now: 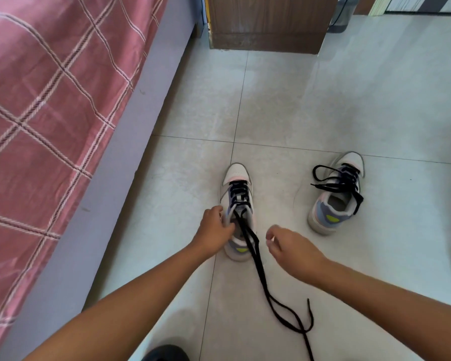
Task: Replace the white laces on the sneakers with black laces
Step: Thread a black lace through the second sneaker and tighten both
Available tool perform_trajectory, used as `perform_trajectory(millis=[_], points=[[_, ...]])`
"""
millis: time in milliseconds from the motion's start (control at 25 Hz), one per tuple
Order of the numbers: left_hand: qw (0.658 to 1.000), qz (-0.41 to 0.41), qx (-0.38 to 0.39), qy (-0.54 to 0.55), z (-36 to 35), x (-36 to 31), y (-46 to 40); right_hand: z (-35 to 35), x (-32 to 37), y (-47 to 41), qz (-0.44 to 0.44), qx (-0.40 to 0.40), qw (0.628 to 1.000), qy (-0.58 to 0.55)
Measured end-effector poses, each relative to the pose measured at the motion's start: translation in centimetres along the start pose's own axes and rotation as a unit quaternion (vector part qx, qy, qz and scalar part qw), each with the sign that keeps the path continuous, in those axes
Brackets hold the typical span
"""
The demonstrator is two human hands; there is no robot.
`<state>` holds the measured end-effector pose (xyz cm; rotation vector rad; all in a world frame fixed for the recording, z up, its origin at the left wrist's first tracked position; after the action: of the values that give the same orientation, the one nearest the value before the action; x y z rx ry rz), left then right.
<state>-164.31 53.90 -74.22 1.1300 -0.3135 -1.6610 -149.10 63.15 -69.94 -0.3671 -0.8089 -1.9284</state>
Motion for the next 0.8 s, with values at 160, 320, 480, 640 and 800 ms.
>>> perform_trajectory(millis=[160, 320, 480, 640, 800], points=[[0.987, -0.048, -0.067, -0.136, 0.9, -2.3, 0.0, 1.5, 0.6, -6.1, -0.009, -0.045, 0.997, -0.066], [0.953, -0.083, -0.103, -0.274, -0.2, -4.0, -0.6, 0.9, 2.0, -7.6, -0.009, -0.053, 0.997, -0.06], [0.956, -0.102, -0.078, -0.264, -1.5, -2.7, 1.1, -0.2, 2.2, -5.2, 0.04, -0.026, 0.997, -0.061], [0.969, -0.121, -0.023, -0.216, -2.3, -0.3, 4.9, -1.9, 0.2, -1.7, 0.015, -0.036, 0.99, -0.138], [0.987, -0.082, -0.072, -0.12, 1.2, -1.4, 2.8, -0.2, -1.2, -3.9, -0.013, -0.103, 0.98, -0.168]])
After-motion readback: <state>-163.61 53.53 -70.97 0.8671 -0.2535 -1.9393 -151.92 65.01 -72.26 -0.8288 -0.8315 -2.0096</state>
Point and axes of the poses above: each hand's wrist, its own y-axis away from the middle knuckle, its own z-axis out of the back of the hand, x = y × z, the point moved 9 cm from there along -y, towards the middle knuckle, and after that the axes turned 15 degrees about z, right-handed, at the moved point
